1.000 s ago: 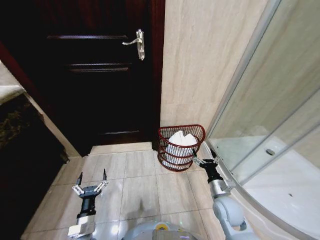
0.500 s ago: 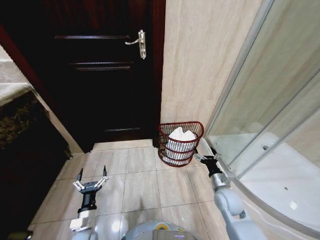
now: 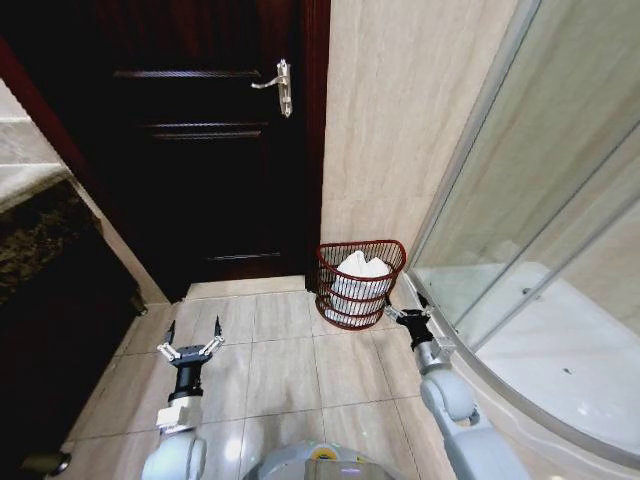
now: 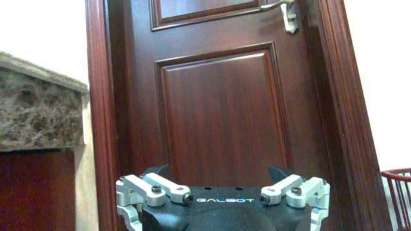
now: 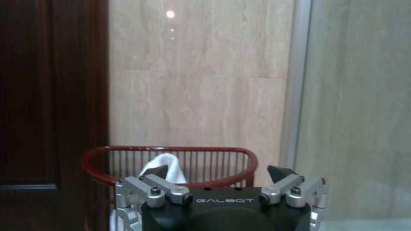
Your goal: Discard the used towel into the hamper.
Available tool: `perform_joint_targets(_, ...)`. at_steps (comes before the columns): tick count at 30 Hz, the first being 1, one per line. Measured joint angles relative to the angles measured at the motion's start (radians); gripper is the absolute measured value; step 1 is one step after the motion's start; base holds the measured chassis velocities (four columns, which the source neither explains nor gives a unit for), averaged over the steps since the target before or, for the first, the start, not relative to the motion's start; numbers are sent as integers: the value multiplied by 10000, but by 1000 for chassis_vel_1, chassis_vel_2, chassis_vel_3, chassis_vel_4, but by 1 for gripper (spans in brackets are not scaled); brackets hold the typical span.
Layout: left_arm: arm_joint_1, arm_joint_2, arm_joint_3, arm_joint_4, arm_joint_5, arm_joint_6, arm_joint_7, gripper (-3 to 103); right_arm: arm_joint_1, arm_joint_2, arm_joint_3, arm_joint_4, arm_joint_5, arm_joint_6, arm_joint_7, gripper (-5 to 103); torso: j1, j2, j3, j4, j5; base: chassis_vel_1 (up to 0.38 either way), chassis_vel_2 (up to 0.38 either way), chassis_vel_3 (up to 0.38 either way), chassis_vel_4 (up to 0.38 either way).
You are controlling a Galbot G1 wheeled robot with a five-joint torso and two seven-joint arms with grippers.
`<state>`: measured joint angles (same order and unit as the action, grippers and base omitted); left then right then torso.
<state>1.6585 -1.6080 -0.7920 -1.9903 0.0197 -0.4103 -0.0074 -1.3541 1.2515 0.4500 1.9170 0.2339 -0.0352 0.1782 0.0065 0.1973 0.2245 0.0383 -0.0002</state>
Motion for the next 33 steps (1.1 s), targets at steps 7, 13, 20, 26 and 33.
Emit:
perform_joint_targets(7,2,0,255,-121,194,-10,261,100,-234,-184,21,365,82,-418,476,100,0,1,-1,-1,0,0,0,0,0)
perform_joint_targets(13,-114,0,185,-82,182,34,266,100,130,-61,-244,-73,-87,-209,457,100,-1,0,-1,0,3,0,0,0,0)
perform_joint_targets(20,-121,0,-7,-178,-255,-1,266,100,-109,-72,-302,385,-260,-136,646,100,0,0,-1,1,1,0,0,0,0)
perform_joint_targets(26,-116,0,-42,76,-326,-248,323,100,-543,-269,83,929,-83,-106,848,100,-1,0,-1,-1,2,0,0,0,0)
perform_joint_targets(33,8,0,36,79,-328,-337,371,100,-701,-65,-47,1278,-116,-72,788,100,-1,1,-1,0,1,0,0,0,0)
